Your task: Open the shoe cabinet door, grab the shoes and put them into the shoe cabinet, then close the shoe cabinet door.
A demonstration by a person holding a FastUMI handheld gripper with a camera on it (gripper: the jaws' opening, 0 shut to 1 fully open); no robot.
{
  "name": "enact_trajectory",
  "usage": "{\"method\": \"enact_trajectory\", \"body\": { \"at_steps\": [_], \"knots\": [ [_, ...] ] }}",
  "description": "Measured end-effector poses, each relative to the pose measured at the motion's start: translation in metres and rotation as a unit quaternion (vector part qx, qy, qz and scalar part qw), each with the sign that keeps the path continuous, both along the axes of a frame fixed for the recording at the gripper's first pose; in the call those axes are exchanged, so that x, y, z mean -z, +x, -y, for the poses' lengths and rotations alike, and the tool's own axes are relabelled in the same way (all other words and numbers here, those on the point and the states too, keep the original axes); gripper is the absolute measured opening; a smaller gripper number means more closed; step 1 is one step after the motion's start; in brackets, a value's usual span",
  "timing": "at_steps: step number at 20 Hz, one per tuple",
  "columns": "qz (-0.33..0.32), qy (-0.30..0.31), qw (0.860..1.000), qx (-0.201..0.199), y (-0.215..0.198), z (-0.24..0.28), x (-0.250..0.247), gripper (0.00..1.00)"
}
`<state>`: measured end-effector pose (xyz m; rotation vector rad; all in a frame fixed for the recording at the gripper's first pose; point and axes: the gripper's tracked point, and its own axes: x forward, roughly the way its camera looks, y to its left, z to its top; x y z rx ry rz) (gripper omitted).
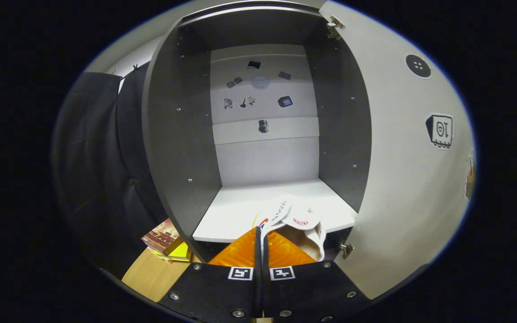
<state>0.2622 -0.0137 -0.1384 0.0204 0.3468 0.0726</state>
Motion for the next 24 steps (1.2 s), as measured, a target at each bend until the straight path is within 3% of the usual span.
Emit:
{"method": "enact_trajectory", "body": {
  "at_steps": [10,18,22,24],
  "knots": [
    [-0.001,-0.021,0.999,-0.034,0.128,-0.024,0.024,0.0],
    [-0.006,-0.038,0.999,-0.034,0.152,-0.029,0.04,0.0],
    [-0.012,-0.039,0.999,-0.028,0.151,-0.03,0.043,0.07],
    [-0.021,-0.03,0.999,-0.026,0.149,-0.031,0.043,0.24]
  ]
}}
